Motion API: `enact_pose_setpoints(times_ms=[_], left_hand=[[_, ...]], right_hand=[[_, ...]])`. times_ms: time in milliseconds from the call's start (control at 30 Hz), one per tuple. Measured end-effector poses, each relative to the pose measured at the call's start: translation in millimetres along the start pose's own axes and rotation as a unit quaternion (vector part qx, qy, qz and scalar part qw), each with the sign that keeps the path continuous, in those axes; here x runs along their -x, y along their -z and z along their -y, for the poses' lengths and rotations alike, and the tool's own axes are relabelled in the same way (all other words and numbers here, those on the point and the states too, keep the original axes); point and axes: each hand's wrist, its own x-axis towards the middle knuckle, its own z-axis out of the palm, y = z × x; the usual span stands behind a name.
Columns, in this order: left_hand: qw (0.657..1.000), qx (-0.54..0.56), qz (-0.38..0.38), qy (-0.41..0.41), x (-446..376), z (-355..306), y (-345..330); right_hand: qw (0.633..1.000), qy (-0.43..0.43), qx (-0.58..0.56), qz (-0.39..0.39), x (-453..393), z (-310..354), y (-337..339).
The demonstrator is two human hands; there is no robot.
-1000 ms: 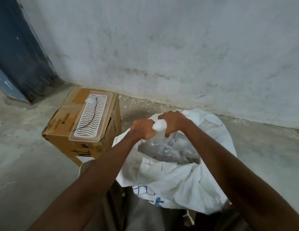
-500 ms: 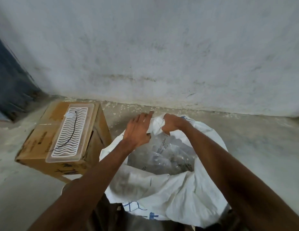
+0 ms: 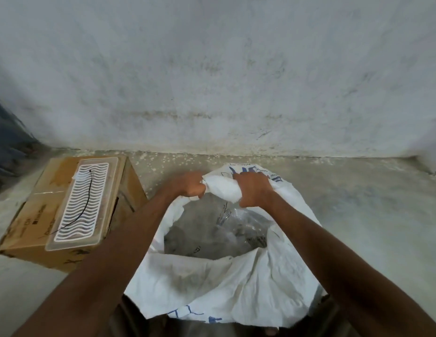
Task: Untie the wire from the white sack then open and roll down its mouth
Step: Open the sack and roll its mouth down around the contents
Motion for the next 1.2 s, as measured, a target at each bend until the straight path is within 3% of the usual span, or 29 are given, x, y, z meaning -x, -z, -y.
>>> enact_pose_setpoints(times_ms=[67,167,233,333,400,500,567,633,700,767,833,933,1033,1200], left_hand=[[1.000,-0.004,0.008,0.007,-3,-2,0],[0.978,-0.129,-0.147,-0.072,1,-17,-8],[0.948,-0.177,-0.211,-0.161,3,-37,-22],[0.936,-0.165,-0.246,-0.191,0,-58,-37],[0.938,-0.147,-0.258,-0.177,-4,-63,-37],[0.956,-0.157,-0.194,-0.152,-13,-67,-26],[0.975,-0.143,-0.114,-0.126,-19,-71,-13],[0.990,-0.092,-0.036,-0.099,-26,-73,1],[0.996,-0.030,0.035,-0.073,-32,-72,11],[0.995,-0.034,0.054,-0.082,-33,-74,9],[0.988,-0.112,-0.032,-0.103,-23,-82,-1],[0.930,-0.203,-0.186,-0.243,-10,-100,-25],[0.918,-0.133,-0.186,-0.324,-9,-113,-36],[0.905,-0.174,-0.217,-0.323,-20,-120,-46]], right_hand=[[0.998,-0.023,-0.056,0.004,0,2,2],[0.977,-0.061,-0.206,0.014,-4,-2,21],[0.945,-0.077,-0.306,0.080,-7,-10,33],[0.889,-0.082,-0.426,0.145,-9,-24,45],[0.895,-0.079,-0.413,0.151,-7,-30,52],[0.940,-0.065,-0.313,0.120,1,-28,47],[0.978,-0.072,-0.184,0.061,12,-25,28],[0.990,-0.117,-0.083,-0.010,29,-22,5],[0.979,-0.169,-0.105,-0.042,41,-22,-12],[0.963,-0.199,-0.176,-0.052,48,-25,-23],[0.947,-0.205,-0.244,-0.049,49,-32,-22],[0.896,-0.215,-0.387,0.025,41,-51,-10],[0.862,-0.195,-0.447,0.139,38,-67,0],[0.824,-0.181,-0.524,0.118,42,-80,-4]])
